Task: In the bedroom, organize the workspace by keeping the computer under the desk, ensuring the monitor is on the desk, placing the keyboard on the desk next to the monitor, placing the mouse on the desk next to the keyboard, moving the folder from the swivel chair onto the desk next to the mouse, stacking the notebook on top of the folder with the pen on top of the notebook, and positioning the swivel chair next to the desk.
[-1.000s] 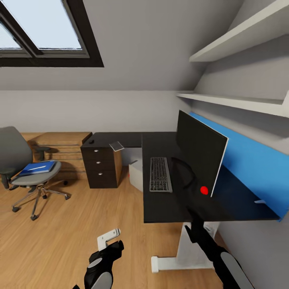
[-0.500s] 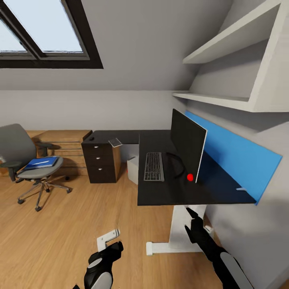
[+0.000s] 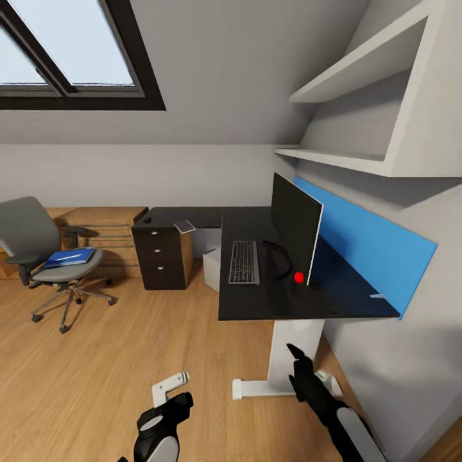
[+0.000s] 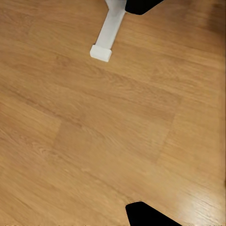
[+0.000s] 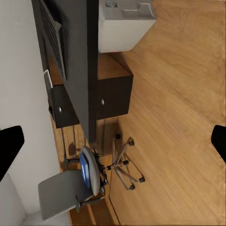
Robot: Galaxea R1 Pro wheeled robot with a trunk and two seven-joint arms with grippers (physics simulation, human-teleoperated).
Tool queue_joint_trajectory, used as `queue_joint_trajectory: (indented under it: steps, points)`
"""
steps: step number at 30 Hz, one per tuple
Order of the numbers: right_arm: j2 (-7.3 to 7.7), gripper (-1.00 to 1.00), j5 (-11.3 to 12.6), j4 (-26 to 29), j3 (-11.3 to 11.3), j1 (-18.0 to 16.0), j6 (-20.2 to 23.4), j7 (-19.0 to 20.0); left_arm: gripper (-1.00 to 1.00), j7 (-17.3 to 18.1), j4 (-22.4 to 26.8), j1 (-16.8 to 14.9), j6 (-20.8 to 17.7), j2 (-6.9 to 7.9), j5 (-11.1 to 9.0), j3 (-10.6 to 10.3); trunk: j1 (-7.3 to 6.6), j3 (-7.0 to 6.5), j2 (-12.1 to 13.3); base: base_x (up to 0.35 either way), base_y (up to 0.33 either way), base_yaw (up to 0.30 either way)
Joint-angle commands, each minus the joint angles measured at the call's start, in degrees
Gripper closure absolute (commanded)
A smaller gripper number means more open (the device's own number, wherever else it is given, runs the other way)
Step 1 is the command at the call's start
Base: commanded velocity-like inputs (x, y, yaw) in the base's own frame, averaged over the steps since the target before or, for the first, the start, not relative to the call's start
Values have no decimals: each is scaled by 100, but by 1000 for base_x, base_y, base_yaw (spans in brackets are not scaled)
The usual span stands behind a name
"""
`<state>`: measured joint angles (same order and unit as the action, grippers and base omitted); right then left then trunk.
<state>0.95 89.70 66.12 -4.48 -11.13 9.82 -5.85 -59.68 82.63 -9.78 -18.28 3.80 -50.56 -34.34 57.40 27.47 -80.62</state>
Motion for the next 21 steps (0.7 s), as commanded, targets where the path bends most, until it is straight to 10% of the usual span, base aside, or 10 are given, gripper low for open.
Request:
queue_joint_trajectory:
  steps: [1,15,21]
  points:
    - [-30,-100,-114,-14,-42,-3,-51,-93,-100,-37,-8,-7,-34,3,-14,-13,0,6,-4,-10,-2,0]
    - [-197,-100,-3248,-1467,-658,5,-1305,-297,-100,-19,-1311,-7,121,-30,-11,-69,-264,-209,477,-3,0,0]
    - [-202,-100,-4146,-2355,-751,6,-1500,-295,-100,130,-2043,-7,525,-40,-24,-142,-396,-317,718,0,0,0]
